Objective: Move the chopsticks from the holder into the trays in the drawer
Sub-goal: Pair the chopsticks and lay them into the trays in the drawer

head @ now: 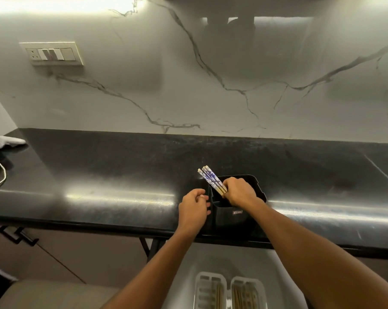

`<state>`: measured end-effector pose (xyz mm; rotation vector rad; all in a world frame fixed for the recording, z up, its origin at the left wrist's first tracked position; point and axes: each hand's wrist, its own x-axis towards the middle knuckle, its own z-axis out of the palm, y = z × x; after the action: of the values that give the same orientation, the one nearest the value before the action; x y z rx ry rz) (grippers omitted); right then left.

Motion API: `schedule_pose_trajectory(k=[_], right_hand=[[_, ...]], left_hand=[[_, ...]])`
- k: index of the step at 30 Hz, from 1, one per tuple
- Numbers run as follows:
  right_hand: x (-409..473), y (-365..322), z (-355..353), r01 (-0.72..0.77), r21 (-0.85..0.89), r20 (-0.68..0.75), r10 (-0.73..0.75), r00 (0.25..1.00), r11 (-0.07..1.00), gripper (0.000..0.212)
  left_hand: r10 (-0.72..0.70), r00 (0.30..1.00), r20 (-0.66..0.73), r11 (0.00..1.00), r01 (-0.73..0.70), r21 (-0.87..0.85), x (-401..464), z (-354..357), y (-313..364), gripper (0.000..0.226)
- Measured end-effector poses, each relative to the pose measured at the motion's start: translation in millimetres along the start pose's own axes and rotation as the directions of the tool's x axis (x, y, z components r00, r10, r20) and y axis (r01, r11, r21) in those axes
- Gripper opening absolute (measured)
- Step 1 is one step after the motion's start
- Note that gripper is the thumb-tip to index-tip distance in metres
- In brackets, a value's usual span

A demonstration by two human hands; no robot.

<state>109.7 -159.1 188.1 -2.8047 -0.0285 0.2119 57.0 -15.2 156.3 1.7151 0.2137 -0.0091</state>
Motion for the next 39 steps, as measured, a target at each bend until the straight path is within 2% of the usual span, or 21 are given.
schedule_pose_trajectory(k=[7,17,21,24,27,29,31,33,34,36,39], right_hand=[[2.9,9.1,-11.4,0.015,0.062,0.030,-0.016,0.999,0.998,0.024],[7.0,20.1,-35.2,0.055,0.153,0.028,-0.060,0.998,0.987,0.007],[6.5,19.5,-51.2,0.076,0.223,-0.034,-0.070,0.997,0.972,0.006],[6.4,13.3,-79.0,0.112,0.268,-0.121,-0.082,0.989,0.957,0.016],[2.5,3.7,-118.4,0.166,0.373,-0.154,-0.116,0.981,0.913,0.017],[-5.7,-3.1,-143.5,0.178,0.501,-0.106,-0.144,0.984,0.847,0.010],[-18.0,-8.8,-159.8,0.153,0.596,-0.035,-0.165,0.986,0.788,0.003],[-30.0,-11.9,-165.1,0.110,0.639,0.047,-0.182,0.982,0.761,0.004],[-34.8,-12.7,-163.5,0.087,0.658,0.091,-0.193,0.977,0.748,0.006],[-43.4,-12.2,-155.5,0.043,0.705,0.163,-0.221,0.962,0.708,0.006],[-53.5,-8.3,-139.5,-0.016,0.766,0.209,-0.224,0.952,0.643,0.005]], left_hand=[[-0.002,0.999,-0.033,0.999,0.001,-0.049,-1.4,-9.0,-0.2,0.026],[-0.005,0.998,-0.056,0.996,0.000,-0.089,-0.2,-15.3,-0.4,0.024],[0.005,0.998,-0.069,0.995,-0.012,-0.094,-2.3,-16.6,3.9,0.024],[0.063,0.993,-0.100,0.995,-0.070,-0.066,-4.7,-18.6,11.3,0.023],[0.189,0.977,-0.096,0.981,-0.193,-0.024,-8.2,-18.2,26.4,0.019],[0.254,0.966,-0.041,0.967,-0.255,-0.009,-10.9,-14.3,40.2,0.016],[0.298,0.954,0.042,0.955,-0.297,-0.019,-15.2,-7.5,54.3,0.025],[0.297,0.937,0.184,0.955,-0.287,-0.081,-20.6,0.0,66.5,0.031],[0.277,0.917,0.286,0.959,-0.245,-0.145,-23.9,4.0,70.0,0.031],[0.205,0.853,0.481,0.957,-0.070,-0.282,-31.3,11.7,73.5,0.028],[0.096,0.794,0.600,0.889,0.203,-0.411,-38.0,20.7,68.7,0.025]])
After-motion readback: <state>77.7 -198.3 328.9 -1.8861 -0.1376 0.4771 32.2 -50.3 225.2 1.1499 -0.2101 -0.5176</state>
